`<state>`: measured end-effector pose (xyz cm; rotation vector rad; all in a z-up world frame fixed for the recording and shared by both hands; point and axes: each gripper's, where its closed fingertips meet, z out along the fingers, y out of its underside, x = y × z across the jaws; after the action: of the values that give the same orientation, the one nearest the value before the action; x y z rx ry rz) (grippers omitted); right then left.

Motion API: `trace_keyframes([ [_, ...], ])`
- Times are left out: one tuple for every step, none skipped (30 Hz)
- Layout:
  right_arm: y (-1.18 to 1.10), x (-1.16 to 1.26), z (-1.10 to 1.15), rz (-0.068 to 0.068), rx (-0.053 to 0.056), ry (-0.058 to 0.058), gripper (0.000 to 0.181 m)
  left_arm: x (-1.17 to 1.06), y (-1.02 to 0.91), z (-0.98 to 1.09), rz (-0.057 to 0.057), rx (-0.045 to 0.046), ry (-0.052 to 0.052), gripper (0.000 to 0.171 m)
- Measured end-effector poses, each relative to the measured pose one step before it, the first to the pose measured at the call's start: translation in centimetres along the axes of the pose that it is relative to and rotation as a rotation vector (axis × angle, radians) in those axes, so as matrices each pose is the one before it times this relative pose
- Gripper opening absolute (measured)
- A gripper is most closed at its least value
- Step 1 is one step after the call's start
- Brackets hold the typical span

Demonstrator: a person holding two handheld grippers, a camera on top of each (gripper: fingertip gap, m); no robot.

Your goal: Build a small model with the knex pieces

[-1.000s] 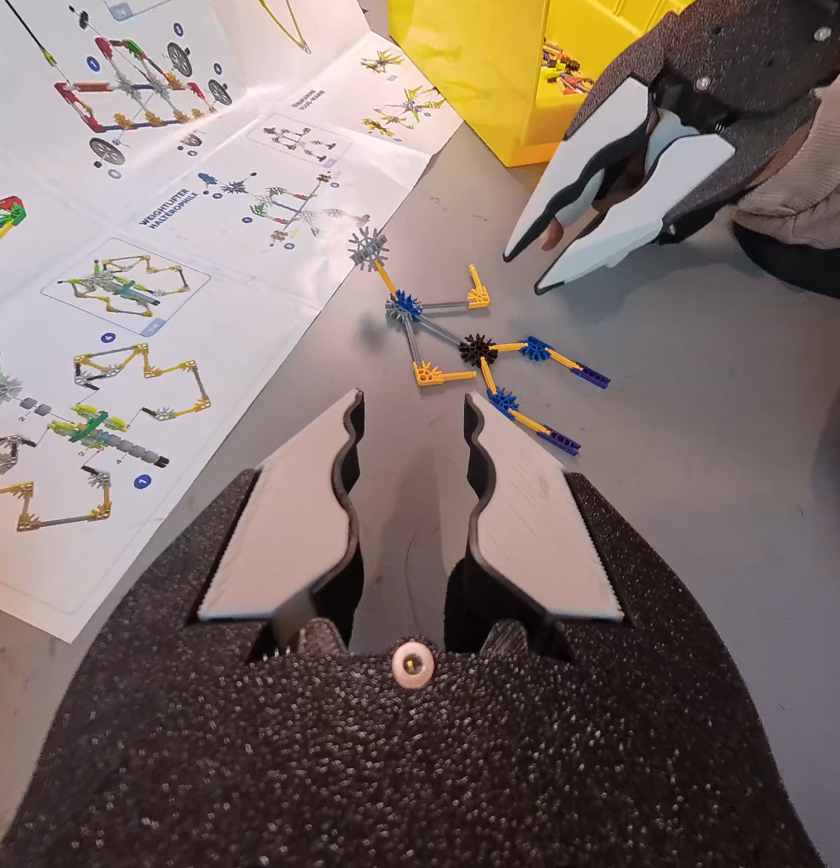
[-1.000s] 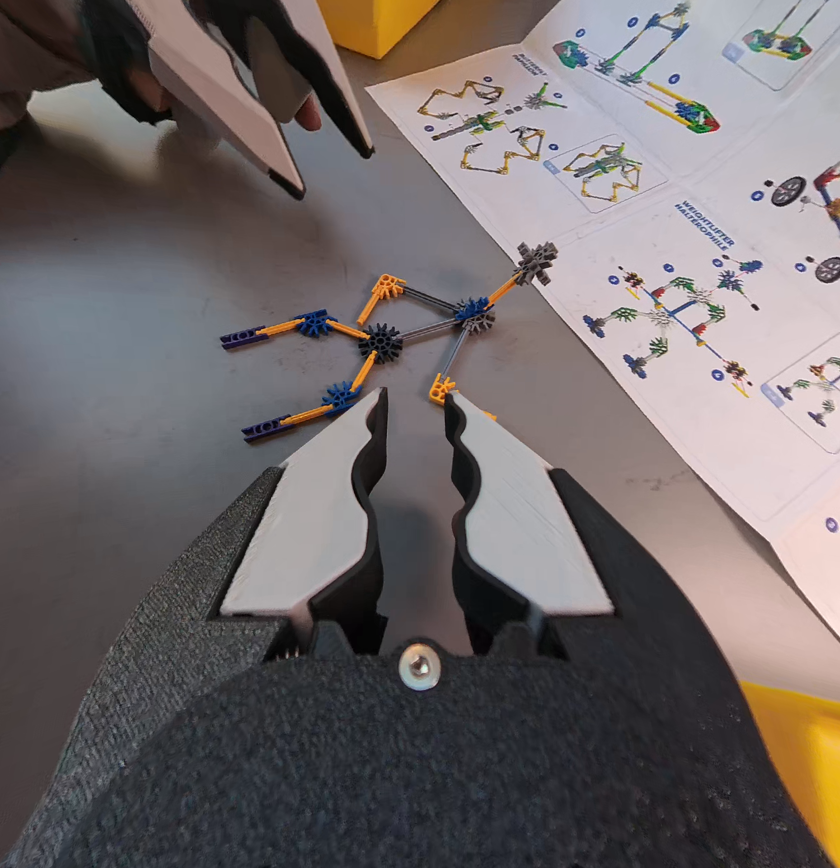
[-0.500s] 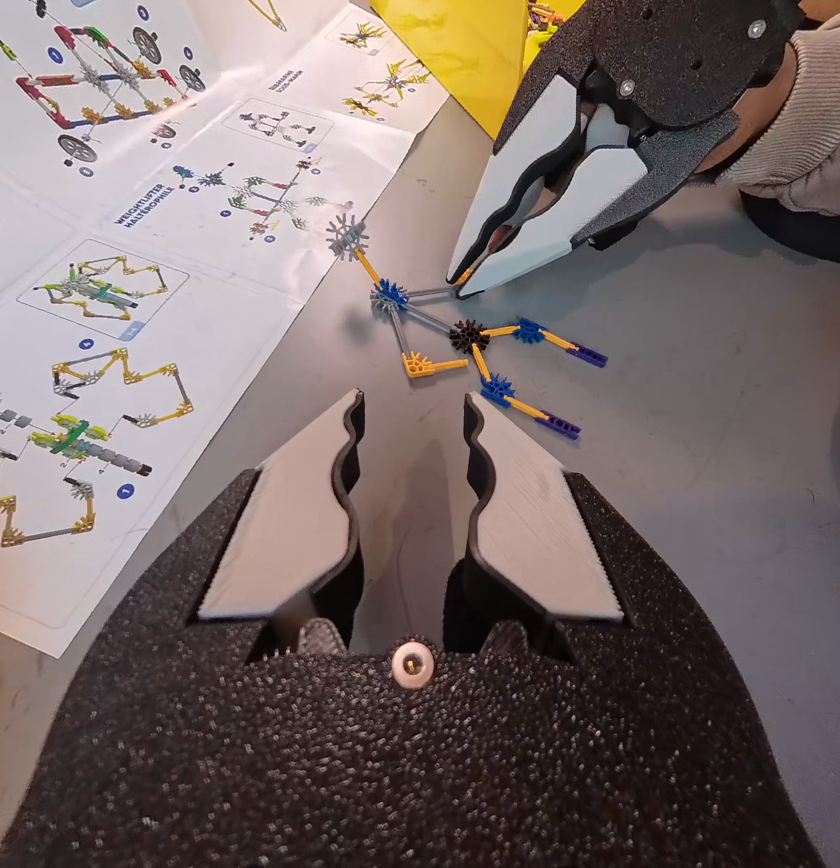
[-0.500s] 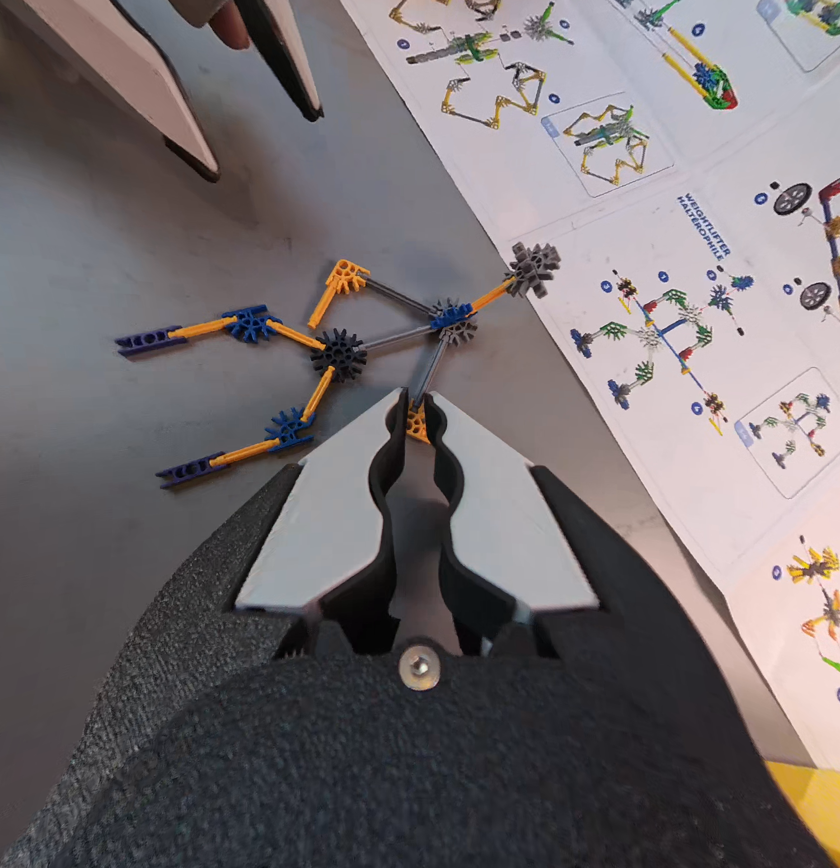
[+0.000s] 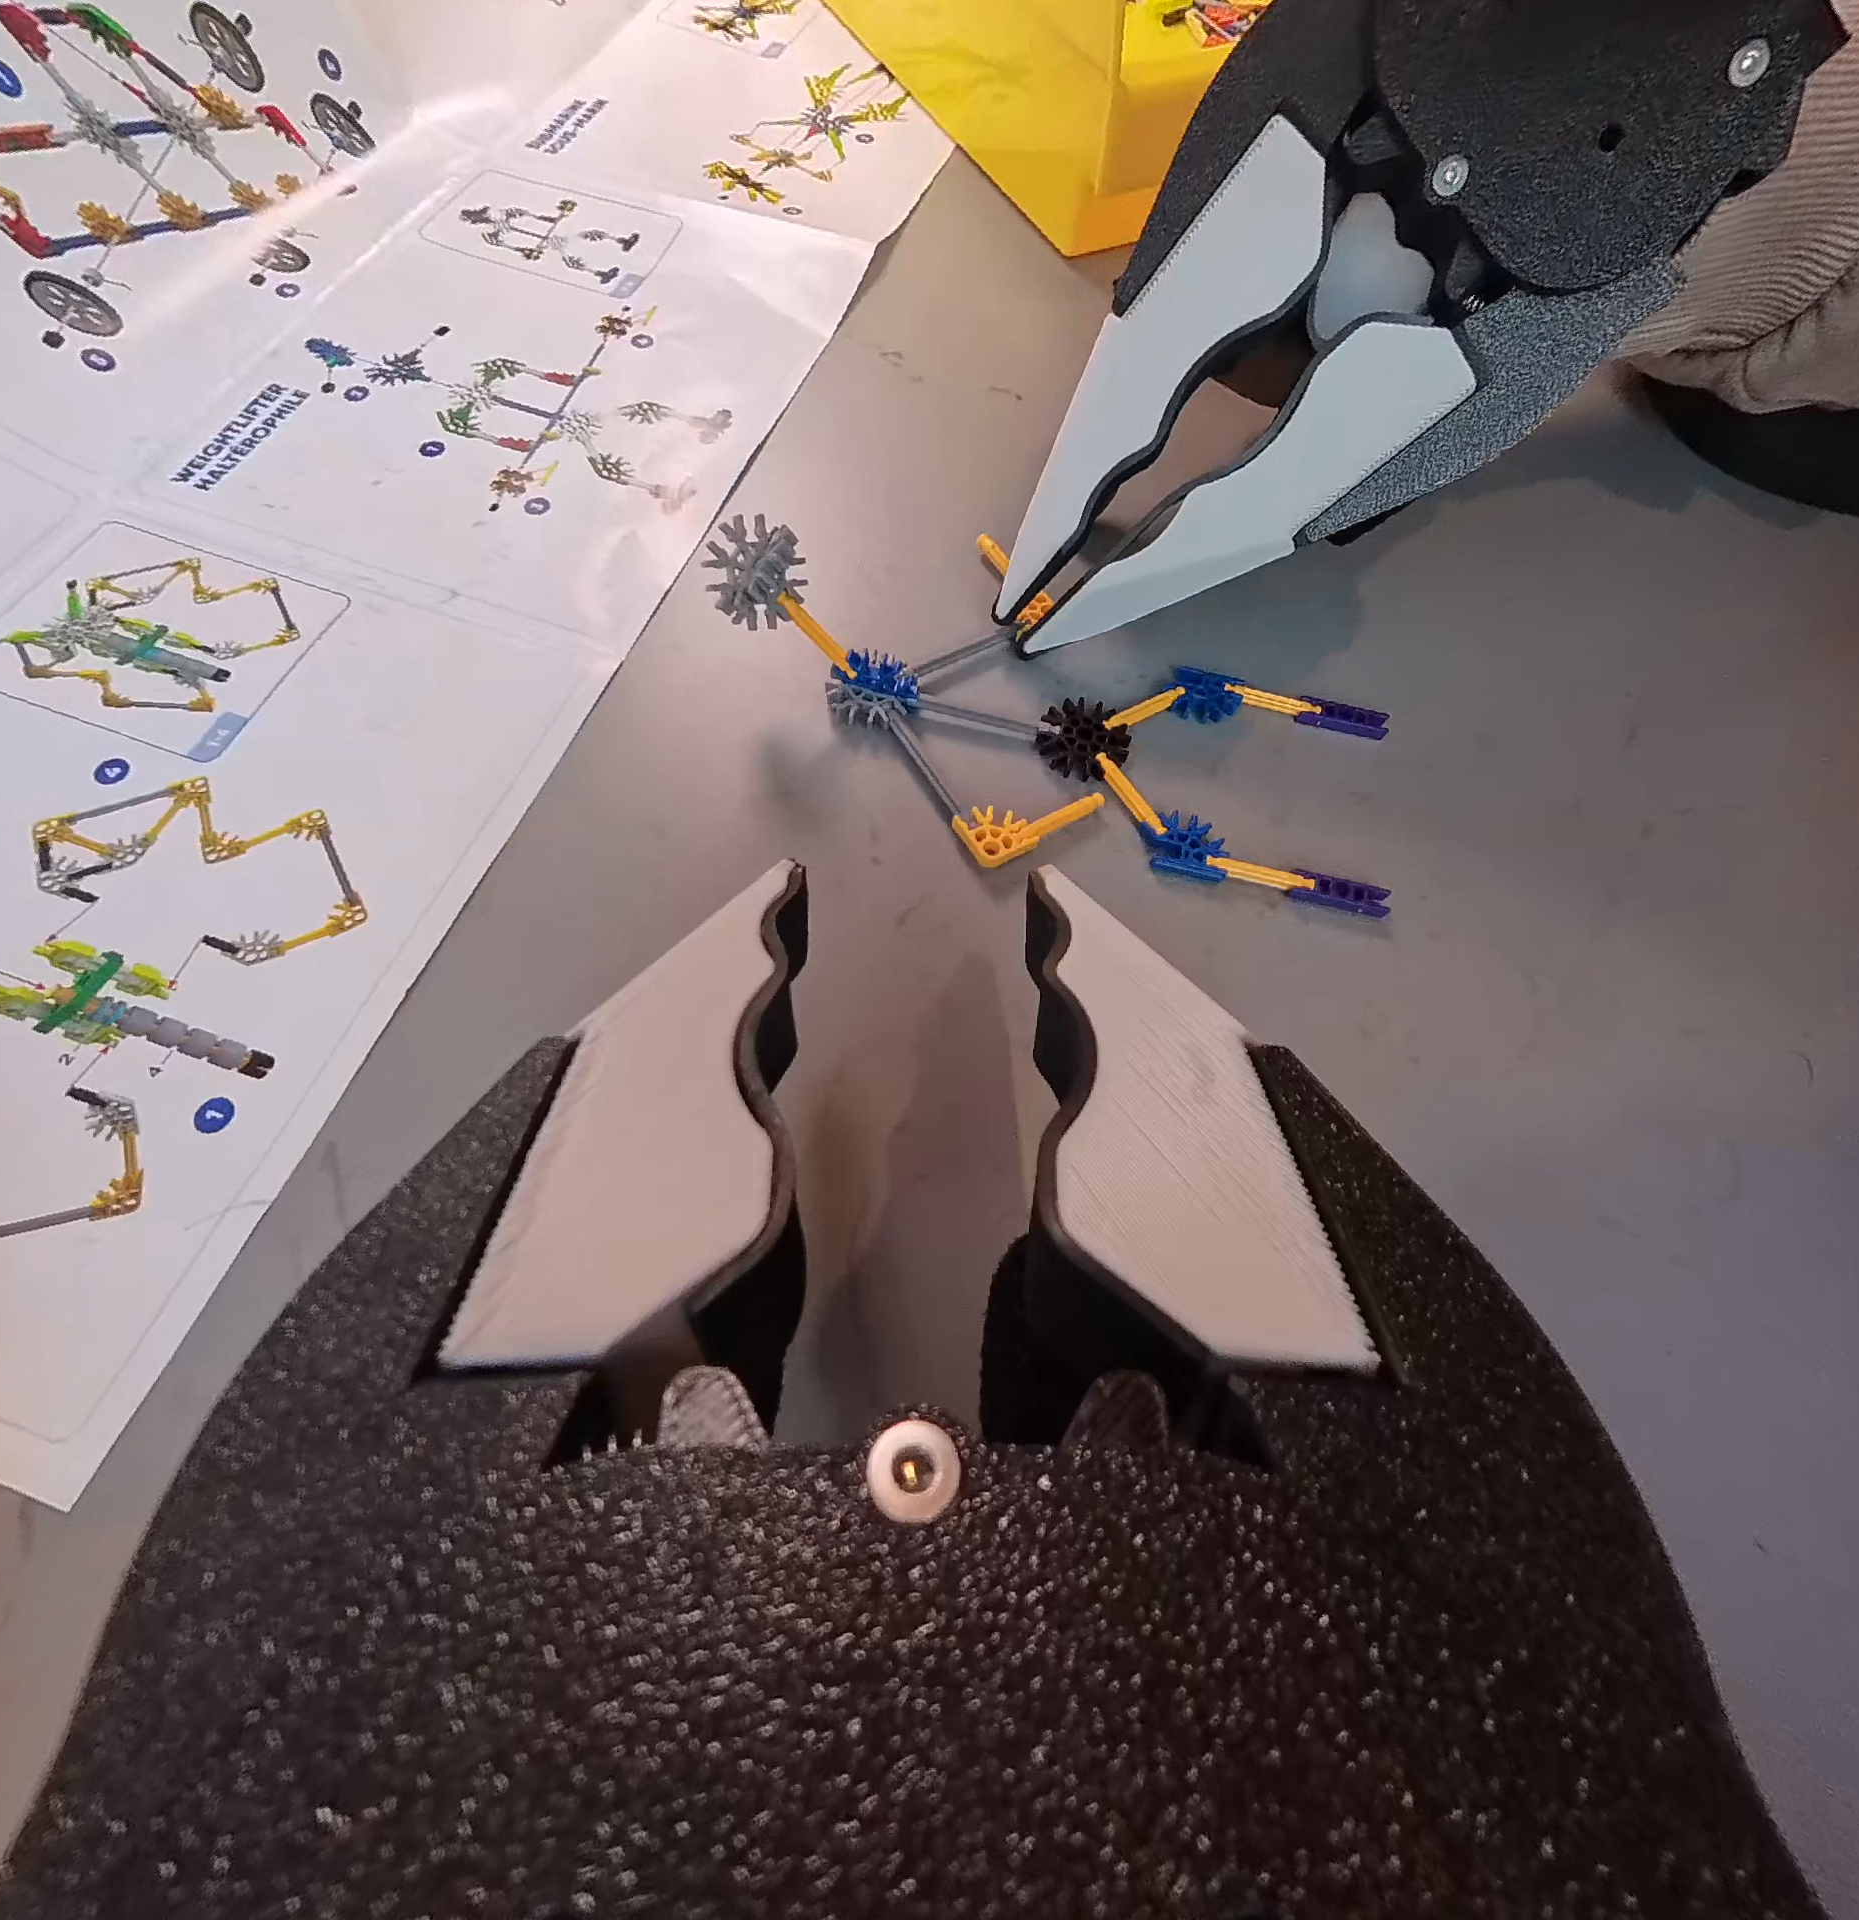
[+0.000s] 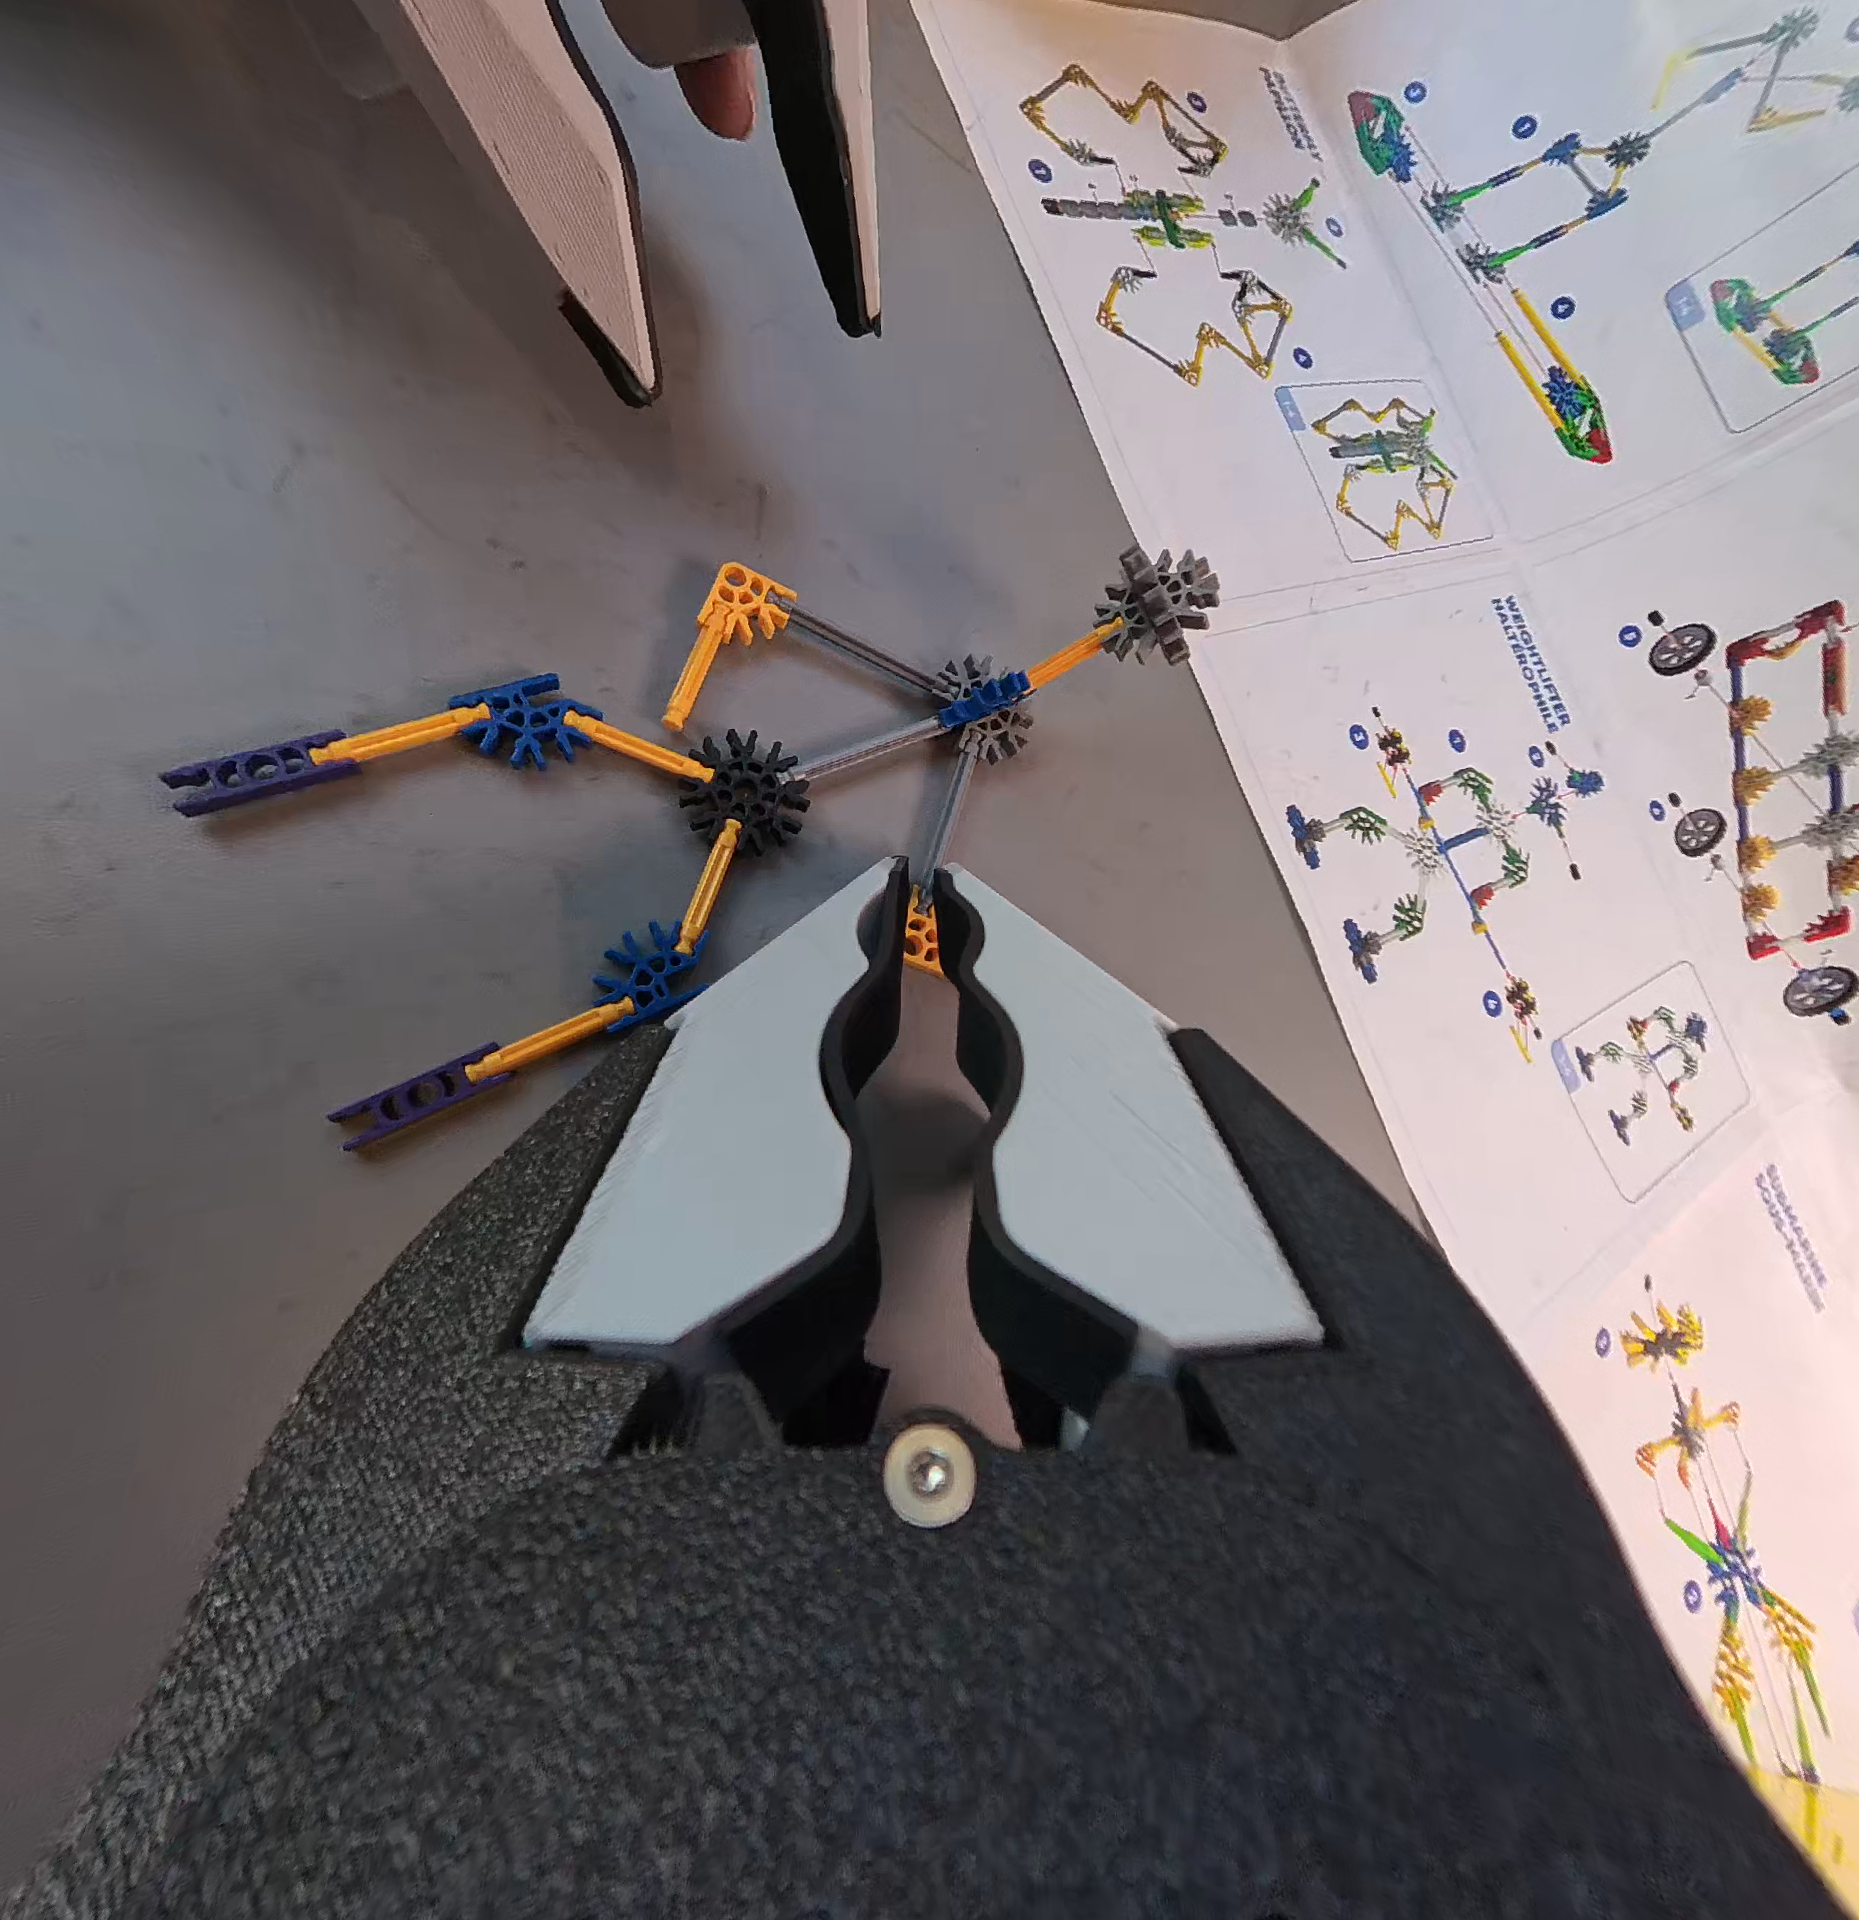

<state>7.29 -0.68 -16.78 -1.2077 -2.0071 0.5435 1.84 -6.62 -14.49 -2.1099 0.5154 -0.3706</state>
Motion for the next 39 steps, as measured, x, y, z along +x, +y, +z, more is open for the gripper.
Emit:
trace_keyframes([
  [0.020, 0.032, -0.073, 0.0032, -0.0006, 0.0092, 0.005, 0.113, -0.019, 0.075, 0.0069, -0.00056, 0.0000, 0.042],
  [0.019, 0.018, -0.113, 0.0071, 0.0003, 0.0047, 0.008, 0.110, -0.050, 0.062, 0.0069, 0.00091, 0.0001, 0.042],
  [0.005, -0.076, -0.169, 0.0115, 0.0030, -0.0055, 0.013, 0.058, -0.043, 0.047, 0.0065, 0.00209, -0.0011, 0.042],
  [-0.013, -0.101, -0.232, 0.0166, 0.0061, -0.0118, 0.018, -0.011, -0.022, 0.028, 0.0048, 0.00204, -0.0022, 0.042],
  [-0.017, -0.020, -0.252, 0.0212, 0.0084, -0.0104, 0.019, -0.047, 0.020, 0.022, 0.0007, 0.00130, -0.0017, 0.042],
  [-0.018, 0.049, -0.258, 0.0229, 0.0079, -0.0092, 0.020, -0.103, 0.041, 0.013, -0.0044, 0.00171, -0.0009, 0.042],
  [-0.014, 0.052, -0.261, 0.0219, 0.0057, -0.0091, 0.021, -0.098, 0.048, 0.021, -0.0070, 0.00136, 0.0001, 0.042],
  [-0.066, -0.011, -0.299, 0.0184, 0.0064, -0.0101, 0.022, -0.102, 0.074, 0.013, -0.0054, -0.00201, -0.0008, 0.042],
  [-0.122, -0.105, -0.340, 0.0130, 0.0075, -0.0124, 0.023, -0.098, 0.007, -0.007, -0.0003, -0.00055, -0.0040, 0.042],
  [-0.142, -0.169, -0.356, 0.0104, 0.0083, -0.0133, 0.023, -0.023, -0.029, -0.025, 0.0025, 0.00250, -0.0028, 0.042],
  [-0.125, -0.253, -0.394, 0.0105, 0.0073, -0.0177, 0.024, 0.032, -0.011, -0.012, 0.0019, 0.00095, 0.0009, 0.042],
  [-0.106, -0.261, -0.415, 0.0122, 0.0067, -0.0172, 0.024, 0.023, 0.010, 0.011, 0.0017, -0.00044, 0.0013, 0.042],
  [-0.076, -0.290, -0.443, 0.0081, 0.0047, -0.0189, 0.025, 0.027, -0.001, 0.013, 0.0024, -0.00058, 0.0007, 0.042],
  [-0.034, -0.325, -0.442, 0.0008, 0.0010, -0.0204, 0.025, 0.025, 0.011, 0.027, 0.0019, -0.00152, 0.0010, 0.042],
  [0.015, -0.308, -0.405, -0.0017, -0.0026, -0.0183, 0.027, 0.011, 0.031, 0.023, 0.0008, -0.00224, 0.0001, 0.042],
  [0.107, -0.217, -0.323, -0.0010, -0.0101, -0.0137, 0.029, 0.002, 0.019, 0.011, 0.0006, -0.00148, -0.0004, 0.042],
  [0.073, -0.104, -0.273, -0.0025, -0.0074, -0.0057, 0.030, -0.002, -0.005, 0.011, 0.0004, -0.00013, -0.0002, 0.042],
  [0.023, -0.182, -0.231, -0.0052, -0.0050, -0.0087, 0.032, -0.008, -0.017, -0.009, -0.0001, 0.00115, -0.0004, 0.042],
  [0.064, -0.201, -0.177, -0.0068, -0.0080, -0.0096, 0.035, -0.007, -0.013, -0.019, -0.0006, 0.00139, -0.0003, 0.042],
  [0.020, -0.082, -0.139, -0.0073, -0.0045, -0.0020, 0.037, -0.030, -0.014, -0.014, -0.0008, 0.00109, -0.0017, 0.042],
  [-0.007, -0.027, -0.101, -0.0043, -0.0012, 0.0014, 0.038, -0.050, -0.011, -0.020, -0.0006, 0.00121, -0.0034, 0.042],
  [0.029, -0.052, -0.045, -0.0008, -0.0041, -0.0031, 0.039, -0.060, -0.014, -0.017, -0.0008, 0.00123, -0.0032, 0.042],
  [-0.004, 0.008, -0.015, 0.0012, -0.0007, -0.0006, 0.041, -0.101, -0.004, -0.034, -0.0020, 0.00122, -0.0042, 0.042],
  [0.007, 0.048, 0.013, 0.0042, 0.0014, -0.0008, 0.042, -0.156, -0.006, -0.043, -0.0034, 0.00184, -0.0070, 0.042],
  [0.079, 0.047, 0.039, 0.0073, -0.0008, -0.0043, 0.043, -0.220, -0.028, -0.068, -0.0049, 0.00294, -0.0076, 0.042],
  [0.073, 0.116, 0.064, 0.0087, 0.0011, -0.0014, 0.044, -0.256, -0.056, -0.084, -0.0066, 0.00564, -0.0091, 0.042],
  [0.128, 0.173, 0.075, 0.0098, 0.0003, 0.0002, 0.045, -0.352, -0.107, -0.130, -0.0078, 0.00870, -0.0137, 0.042],
  [0.159, 0.194, 0.083, 0.0104, -0.0013, 0.0011, 0.046, -0.482, -0.121, -0.148, -0.0096, 0.00957, -0.0206, 0.042],
  [0.098, 0.283, 0.068, 0.0105, 0.0031, 0.0065, 0.047, -0.641, -0.122, -0.160, -0.0128, 0.00876, -0.0294, 0.042],
  [0.008, 0.348, 0.072, 0.0123, 0.0093, 0.0102, 0.047, -0.757, -0.146, -0.189, -0.0131, 0.01039, -0.0356, 0.042],
  [-0.089, 0.383, 0.071, 0.0145, 0.0134, 0.0111, 0.048, -0.846, -0.190, -0.230, -0.0096, 0.01352, -0.0414, 0.042],
  [-0.108, 0.393, 0.040, 0.0149, 0.0139, 0.0115, 0.047, -1.009, -0.180, -0.276, -0.0066, 0.01252, -0.0532, 0.040],
  [-0.154, 0.412, 0.008, 0.0140, 0.0156, 0.0133, 0.048, -1.227, -0.135, -0.295, -0.0053, 0.01006, -0.0658, 0.036],
  [-0.194, 0.386, -0.030, 0.0128, 0.0186, 0.0131, 0.048, -1.311, -0.115, -0.269, -0.0060, 0.01074, -0.0687, 0.034],
  [-0.206, 0.338, -0.043, 0.0129, 0.0189, 0.0111, 0.047, -1.331, -0.073, -0.200, -0.0099, 0.01009, -0.0670, 0.030],
  [-0.229, 0.304, -0.031, 0.0134, 0.0183, 0.0104, 0.047, -1.304, -0.062, -0.078, -0.0119, 0.00798, -0.0617, 0.027],
  [-0.229, 0.289, -0.025, 0.0130, 0.0170, 0.0110, 0.047, -1.225, -0.171, 0.060, -0.0125, 0.00998, -0.0547, 0.025],
  [-0.246, 0.273, -0.032, 0.0122, 0.0186, 0.0118, 0.046, -1.075, -0.385, 0.164, -0.0152, 0.01481, -0.0461, 0.024],
  [-0.226, 0.236, -0.027, 0.0113, 0.0181, 0.0110, 0.045, -0.829, -0.588, 0.272, -0.0176, 0.01908, -0.0334, 0.023],
])
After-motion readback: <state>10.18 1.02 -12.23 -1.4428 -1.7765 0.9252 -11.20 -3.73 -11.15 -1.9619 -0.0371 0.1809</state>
